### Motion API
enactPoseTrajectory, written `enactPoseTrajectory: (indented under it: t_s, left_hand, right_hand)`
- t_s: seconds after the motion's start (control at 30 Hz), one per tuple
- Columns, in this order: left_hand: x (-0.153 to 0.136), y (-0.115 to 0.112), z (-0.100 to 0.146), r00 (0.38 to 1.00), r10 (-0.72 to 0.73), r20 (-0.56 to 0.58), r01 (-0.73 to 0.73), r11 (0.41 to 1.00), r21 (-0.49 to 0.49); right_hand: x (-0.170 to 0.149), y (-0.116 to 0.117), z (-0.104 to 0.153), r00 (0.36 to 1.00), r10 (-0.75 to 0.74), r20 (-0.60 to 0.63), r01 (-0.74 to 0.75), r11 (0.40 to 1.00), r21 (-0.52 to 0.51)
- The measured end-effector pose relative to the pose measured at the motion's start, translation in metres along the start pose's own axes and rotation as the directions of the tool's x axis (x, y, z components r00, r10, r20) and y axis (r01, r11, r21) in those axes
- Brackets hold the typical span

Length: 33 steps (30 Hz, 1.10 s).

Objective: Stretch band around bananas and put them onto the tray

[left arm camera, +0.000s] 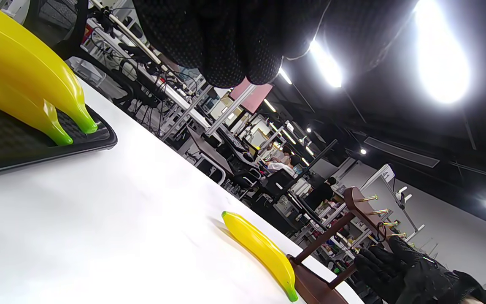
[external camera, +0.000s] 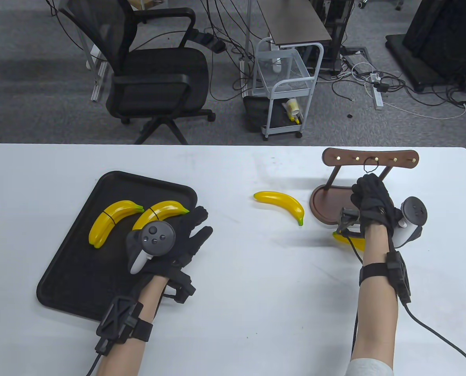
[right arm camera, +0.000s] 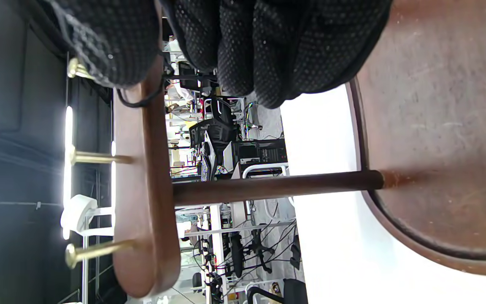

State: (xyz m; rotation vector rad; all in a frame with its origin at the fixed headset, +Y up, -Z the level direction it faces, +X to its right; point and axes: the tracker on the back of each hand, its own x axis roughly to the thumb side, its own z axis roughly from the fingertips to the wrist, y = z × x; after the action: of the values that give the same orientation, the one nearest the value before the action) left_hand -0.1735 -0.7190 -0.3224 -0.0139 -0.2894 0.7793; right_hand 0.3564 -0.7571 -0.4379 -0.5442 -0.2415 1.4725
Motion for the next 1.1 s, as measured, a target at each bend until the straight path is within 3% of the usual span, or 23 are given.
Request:
enactPoseTrajectory:
  t_s: [0.3, 0.67, 1.1]
  left_hand:
    - [0.000, 0.000, 0.000, 1.000, -0.002, -0.008, 0.002, 1.000, -0.005]
    - [-0.001, 0.000, -0.001, 1.000, 0.004, -0.009, -0.004, 1.000, -0.008]
    - [0.000, -0.001, 0.000, 1.000, 0.011, -0.012, -0.011, 1.000, -0.014]
  right_hand:
    - [0.001, 0.004, -0.016, 0.995, -0.096, -0.034, 0.099, 0.992, 0.080]
    - [0.004, 0.005, -0.017, 0.995, -0.084, -0.046, 0.084, 0.996, -0.012]
    - [0.022, -0.002, -0.007, 0.999, -0.050, -0.003, 0.050, 0.998, -0.023]
